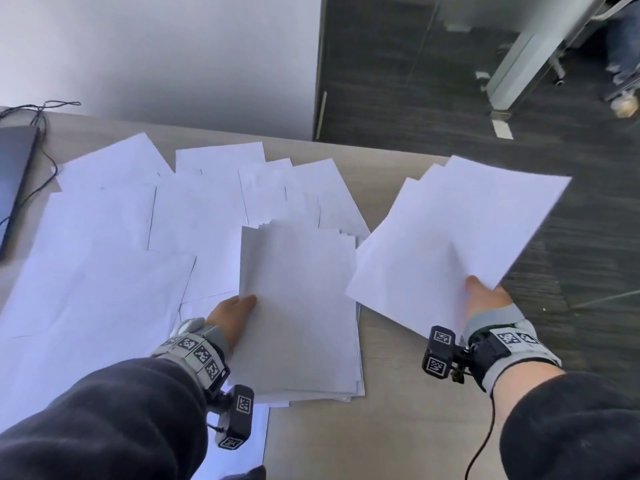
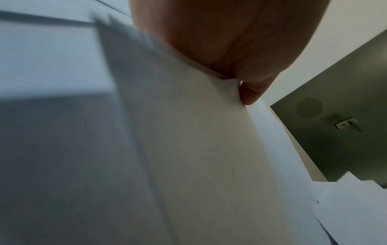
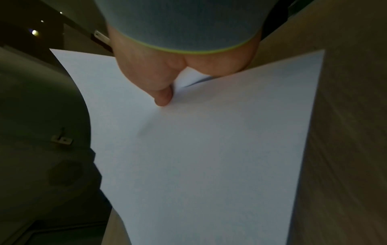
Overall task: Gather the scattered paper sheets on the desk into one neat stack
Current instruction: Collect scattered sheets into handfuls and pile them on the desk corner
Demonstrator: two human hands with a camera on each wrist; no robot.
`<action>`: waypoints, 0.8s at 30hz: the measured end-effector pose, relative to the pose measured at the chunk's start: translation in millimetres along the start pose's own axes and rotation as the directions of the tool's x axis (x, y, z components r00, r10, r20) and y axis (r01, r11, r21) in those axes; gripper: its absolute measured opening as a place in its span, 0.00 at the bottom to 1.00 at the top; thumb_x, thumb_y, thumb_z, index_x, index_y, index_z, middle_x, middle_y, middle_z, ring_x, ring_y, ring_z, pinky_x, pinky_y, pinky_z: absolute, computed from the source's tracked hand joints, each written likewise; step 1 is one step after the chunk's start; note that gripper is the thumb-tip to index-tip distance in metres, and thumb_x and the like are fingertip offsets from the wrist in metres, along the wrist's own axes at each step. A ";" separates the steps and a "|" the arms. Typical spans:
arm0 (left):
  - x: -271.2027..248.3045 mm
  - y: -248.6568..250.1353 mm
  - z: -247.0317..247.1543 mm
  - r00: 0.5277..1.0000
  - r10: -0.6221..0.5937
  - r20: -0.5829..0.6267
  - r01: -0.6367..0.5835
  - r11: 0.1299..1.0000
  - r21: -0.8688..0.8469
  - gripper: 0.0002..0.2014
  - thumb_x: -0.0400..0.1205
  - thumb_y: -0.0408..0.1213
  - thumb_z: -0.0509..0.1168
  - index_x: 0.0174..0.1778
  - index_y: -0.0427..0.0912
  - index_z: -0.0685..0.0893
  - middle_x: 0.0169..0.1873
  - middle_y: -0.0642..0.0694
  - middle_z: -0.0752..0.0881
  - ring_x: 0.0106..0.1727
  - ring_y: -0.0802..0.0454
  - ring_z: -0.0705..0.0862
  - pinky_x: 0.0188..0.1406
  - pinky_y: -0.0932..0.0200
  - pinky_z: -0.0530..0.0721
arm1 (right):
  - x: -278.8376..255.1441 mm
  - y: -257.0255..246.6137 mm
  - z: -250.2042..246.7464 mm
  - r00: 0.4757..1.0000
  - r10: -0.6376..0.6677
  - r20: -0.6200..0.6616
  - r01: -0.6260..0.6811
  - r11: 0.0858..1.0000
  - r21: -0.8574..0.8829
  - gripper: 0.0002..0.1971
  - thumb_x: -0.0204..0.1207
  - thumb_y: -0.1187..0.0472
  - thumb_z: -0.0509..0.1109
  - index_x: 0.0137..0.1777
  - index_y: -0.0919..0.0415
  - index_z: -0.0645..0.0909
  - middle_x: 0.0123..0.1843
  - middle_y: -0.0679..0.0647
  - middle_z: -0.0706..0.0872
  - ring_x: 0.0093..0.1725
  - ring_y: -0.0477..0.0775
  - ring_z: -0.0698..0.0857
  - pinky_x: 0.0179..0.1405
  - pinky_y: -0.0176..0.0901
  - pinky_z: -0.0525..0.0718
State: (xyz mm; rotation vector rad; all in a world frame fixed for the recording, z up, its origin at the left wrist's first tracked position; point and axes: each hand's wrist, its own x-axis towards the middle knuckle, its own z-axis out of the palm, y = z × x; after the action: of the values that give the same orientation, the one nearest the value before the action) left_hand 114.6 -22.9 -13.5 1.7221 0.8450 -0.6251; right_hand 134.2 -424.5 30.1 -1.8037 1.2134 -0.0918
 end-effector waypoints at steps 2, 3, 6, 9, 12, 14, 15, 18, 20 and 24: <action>2.4 -0.8 2.0 1.000 -0.001 -0.019 0.000 0.999 -0.054 0.21 0.77 0.53 0.66 0.57 0.42 0.87 0.50 0.40 0.92 0.53 0.35 0.91 0.66 0.37 0.86 | 0.5 1.3 0.9 0.999 0.041 0.003 -0.040 0.999 -0.016 0.14 0.75 0.50 0.66 0.56 0.57 0.81 0.49 0.55 0.84 0.49 0.63 0.83 0.54 0.46 0.77; 4.0 -1.0 3.4 1.000 -0.002 -0.021 0.001 0.998 -0.062 0.18 0.78 0.53 0.67 0.54 0.42 0.87 0.50 0.39 0.92 0.53 0.35 0.91 0.66 0.37 0.85 | 2.2 3.8 2.5 0.998 0.055 0.011 -0.055 0.998 0.014 0.17 0.72 0.47 0.67 0.54 0.56 0.82 0.46 0.53 0.85 0.48 0.63 0.85 0.57 0.50 0.81; 1.3 4.6 9.4 1.000 -0.006 -0.009 0.006 0.997 -0.075 0.15 0.77 0.52 0.66 0.48 0.45 0.87 0.50 0.39 0.92 0.53 0.35 0.91 0.65 0.36 0.86 | 7.7 12.4 6.2 0.997 0.053 0.048 -0.056 0.996 0.069 0.21 0.64 0.41 0.68 0.50 0.55 0.82 0.41 0.52 0.86 0.45 0.62 0.86 0.60 0.58 0.85; -3.5 9.5 12.7 1.000 0.019 -0.011 -0.019 1.000 0.005 0.16 0.81 0.50 0.62 0.52 0.43 0.87 0.49 0.39 0.92 0.52 0.36 0.90 0.64 0.38 0.86 | 3.5 11.6 2.2 0.997 0.056 0.053 -0.063 0.988 0.143 0.18 0.73 0.47 0.69 0.55 0.59 0.81 0.49 0.55 0.85 0.46 0.60 0.83 0.50 0.46 0.82; -5.7 11.1 15.4 0.999 0.033 -0.010 -0.032 0.996 0.079 0.14 0.85 0.47 0.59 0.49 0.44 0.86 0.48 0.40 0.91 0.53 0.37 0.90 0.65 0.42 0.86 | -2.4 11.6 -1.7 0.992 0.058 0.114 -0.084 0.966 0.243 0.12 0.80 0.55 0.69 0.60 0.60 0.81 0.49 0.54 0.84 0.45 0.57 0.82 0.31 0.33 0.82; -4.4 11.6 17.6 0.999 0.032 -0.015 -0.030 0.996 0.080 0.13 0.86 0.47 0.59 0.46 0.45 0.85 0.48 0.41 0.91 0.53 0.38 0.89 0.63 0.45 0.85 | -11.6 15.9 7.5 0.973 0.015 0.230 -0.069 0.971 0.228 0.10 0.80 0.59 0.70 0.59 0.59 0.82 0.47 0.53 0.87 0.41 0.56 0.85 0.29 0.37 0.85; -5.2 12.5 19.5 0.999 0.031 -0.015 -0.029 0.996 0.079 0.13 0.87 0.46 0.58 0.48 0.45 0.85 0.46 0.42 0.90 0.51 0.39 0.88 0.59 0.49 0.85 | -12.3 22.0 14.2 0.958 0.009 0.287 -0.064 0.982 0.180 0.12 0.77 0.57 0.73 0.58 0.60 0.83 0.48 0.55 0.89 0.41 0.57 0.87 0.38 0.45 0.89; -7.8 14.5 24.3 1.000 0.013 0.006 -0.013 0.996 0.088 0.15 0.88 0.49 0.58 0.60 0.43 0.83 0.50 0.43 0.89 0.52 0.41 0.86 0.59 0.52 0.80 | -7.6 49.3 37.4 0.901 0.009 0.434 0.015 0.999 -0.052 0.22 0.66 0.48 0.78 0.54 0.62 0.86 0.52 0.61 0.91 0.49 0.65 0.90 0.58 0.66 0.87; -8.8 14.3 26.6 1.000 0.008 0.018 -0.009 0.998 0.055 0.21 0.87 0.53 0.60 0.66 0.43 0.83 0.57 0.41 0.89 0.58 0.40 0.87 0.69 0.47 0.81 | -21.2 52.6 49.2 0.873 -0.001 0.488 0.078 0.987 -0.139 0.12 0.74 0.55 0.75 0.53 0.61 0.84 0.52 0.63 0.90 0.51 0.66 0.89 0.59 0.65 0.86; -9.7 9.1 31.8 0.996 0.032 0.080 -0.038 0.996 0.078 0.24 0.82 0.60 0.67 0.62 0.43 0.85 0.52 0.43 0.92 0.52 0.40 0.91 0.63 0.45 0.86 | -48.0 52.8 63.8 0.831 -0.046 0.555 0.189 0.961 -0.203 0.11 0.78 0.57 0.71 0.57 0.59 0.83 0.50 0.59 0.89 0.49 0.62 0.88 0.57 0.56 0.86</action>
State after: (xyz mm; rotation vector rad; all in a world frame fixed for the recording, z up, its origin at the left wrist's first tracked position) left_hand 115.9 -57.2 -10.2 1.7681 0.7418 -0.7064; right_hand 106.0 -351.2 -24.6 -1.9363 0.7196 0.5023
